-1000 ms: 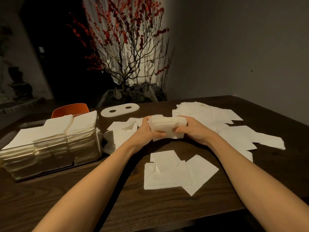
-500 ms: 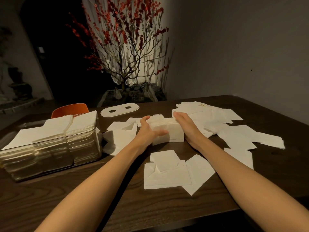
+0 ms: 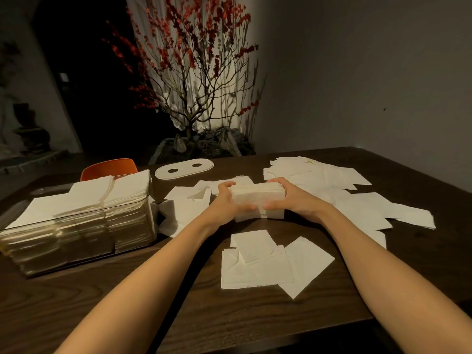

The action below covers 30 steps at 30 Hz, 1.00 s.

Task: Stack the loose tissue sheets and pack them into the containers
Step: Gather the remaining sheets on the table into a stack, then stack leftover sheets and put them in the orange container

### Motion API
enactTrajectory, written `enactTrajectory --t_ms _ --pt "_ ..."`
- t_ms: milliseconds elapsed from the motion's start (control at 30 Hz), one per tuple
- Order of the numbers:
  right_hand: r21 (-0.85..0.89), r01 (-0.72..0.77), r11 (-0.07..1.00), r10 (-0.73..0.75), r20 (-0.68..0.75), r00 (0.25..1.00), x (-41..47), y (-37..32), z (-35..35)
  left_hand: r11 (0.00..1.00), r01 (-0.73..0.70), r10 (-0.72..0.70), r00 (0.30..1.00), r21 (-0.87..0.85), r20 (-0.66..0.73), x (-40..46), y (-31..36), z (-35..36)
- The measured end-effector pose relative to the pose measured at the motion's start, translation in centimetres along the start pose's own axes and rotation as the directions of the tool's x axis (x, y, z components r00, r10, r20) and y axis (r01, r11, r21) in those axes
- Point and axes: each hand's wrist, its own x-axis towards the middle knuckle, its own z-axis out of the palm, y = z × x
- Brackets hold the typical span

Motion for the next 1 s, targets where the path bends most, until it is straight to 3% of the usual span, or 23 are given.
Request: enactTrajectory --t_ms 100,233,467,567,733,1000 --pt "-0.089 0.039 0.995 -0.038 0.021 0.999 -0.2 -0.5 0.4 0.993 0.028 -0.020 0.997 -0.111 0.075 -0.1 0.2 0.1" --pt "-0.038 0.021 0.999 -0.022 -0.030 0.999 0.0 -0.7 0.7 0.989 0.044 -0.034 0.997 -0.142 0.067 0.1 0.1 0.2" --pt "-0.041 -0.139 0.989 0.128 -0.208 0.970 0.5 -1.5 0.8 0.984 0.081 -0.076 0.996 -0.160 0.042 0.0 1.2 -0.3" --pt "-0.011 -0.177 0.984 0.168 -0.264 0.950 1.0 -2.8 1.1 0.957 0.123 -0.119 0.992 -0.262 0.031 -0.4 2.2 -0.8" --pt "0.055 -0.215 0.975 0.222 -0.290 0.931 1.0 -5.9 1.8 0.976 0.099 -0.124 0.985 -0.193 -0.124 -1.8 4.2 -2.7" --pt "0.034 -0.172 0.984 0.175 -0.252 0.952 1.2 -11.2 5.3 0.984 0.131 -0.165 0.927 -0.122 -0.335 -5.9 5.9 -8.6"
